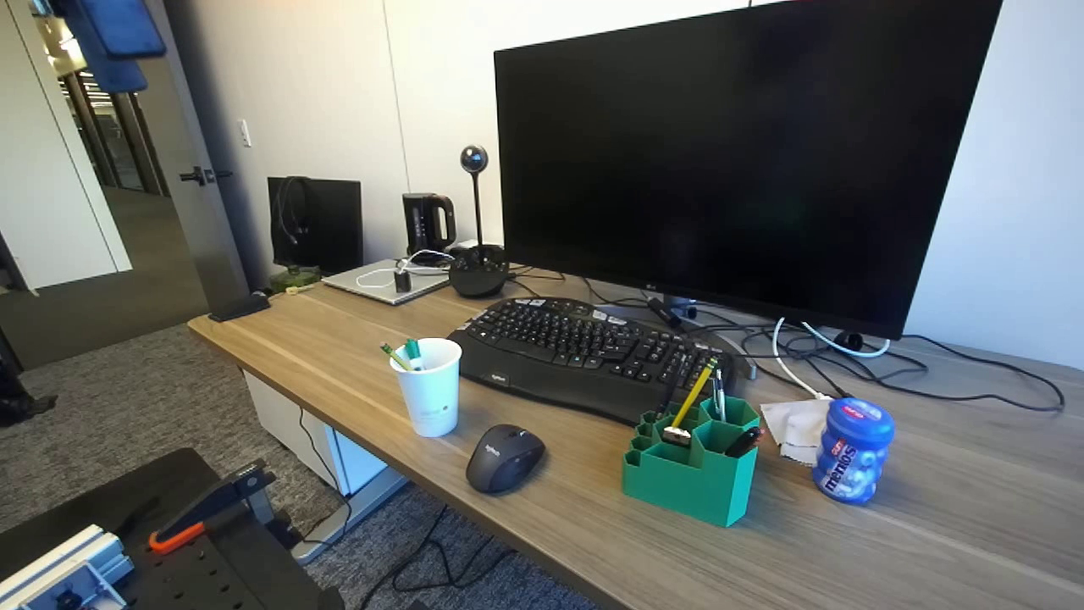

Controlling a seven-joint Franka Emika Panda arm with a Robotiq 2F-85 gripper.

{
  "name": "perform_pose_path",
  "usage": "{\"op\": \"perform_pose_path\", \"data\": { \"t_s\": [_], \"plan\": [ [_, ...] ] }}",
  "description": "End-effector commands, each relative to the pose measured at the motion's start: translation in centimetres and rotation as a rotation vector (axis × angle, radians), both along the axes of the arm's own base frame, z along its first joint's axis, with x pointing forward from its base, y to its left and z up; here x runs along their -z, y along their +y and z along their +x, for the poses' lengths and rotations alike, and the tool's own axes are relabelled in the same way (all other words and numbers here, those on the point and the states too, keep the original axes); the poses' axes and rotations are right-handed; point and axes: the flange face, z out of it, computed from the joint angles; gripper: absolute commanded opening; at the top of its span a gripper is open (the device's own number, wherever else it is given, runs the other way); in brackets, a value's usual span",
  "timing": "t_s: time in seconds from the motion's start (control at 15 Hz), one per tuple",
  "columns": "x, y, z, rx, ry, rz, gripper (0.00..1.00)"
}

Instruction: Move the mouse slightly to the right on the desk, then pick a marker from the rack and put it on the desk

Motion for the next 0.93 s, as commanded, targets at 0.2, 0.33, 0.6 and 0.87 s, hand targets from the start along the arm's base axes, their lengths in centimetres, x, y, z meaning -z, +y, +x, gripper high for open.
{"op": "perform_pose_path", "data": {
  "t_s": [0.2,0.33,0.6,0.87],
  "plan": [
    [2.9,-2.9,1.6,0.026,0.066,-0.06,1.0],
    [4.0,-3.7,2.0,0.019,0.09,-0.088,1.0],
    [6.4,-4.0,2.8,-0.042,0.137,-0.14,1.0],
    [8.3,-4.3,3.5,-0.104,0.162,-0.187,1.0]
  ]
}}
